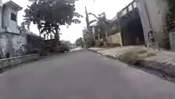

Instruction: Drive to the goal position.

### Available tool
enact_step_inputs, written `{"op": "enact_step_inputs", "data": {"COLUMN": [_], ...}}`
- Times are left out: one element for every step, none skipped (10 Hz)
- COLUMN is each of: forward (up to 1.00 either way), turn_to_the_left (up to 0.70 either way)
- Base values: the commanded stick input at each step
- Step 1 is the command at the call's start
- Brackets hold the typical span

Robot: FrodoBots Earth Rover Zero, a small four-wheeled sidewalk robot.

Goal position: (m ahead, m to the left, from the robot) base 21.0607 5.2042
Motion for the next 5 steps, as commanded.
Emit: {"op": "enact_step_inputs", "data": {"forward": [1.00, 1.00, 1.00, 1.00, 1.00], "turn_to_the_left": [0.00, 0.00, 0.00, 0.00, 0.00]}}
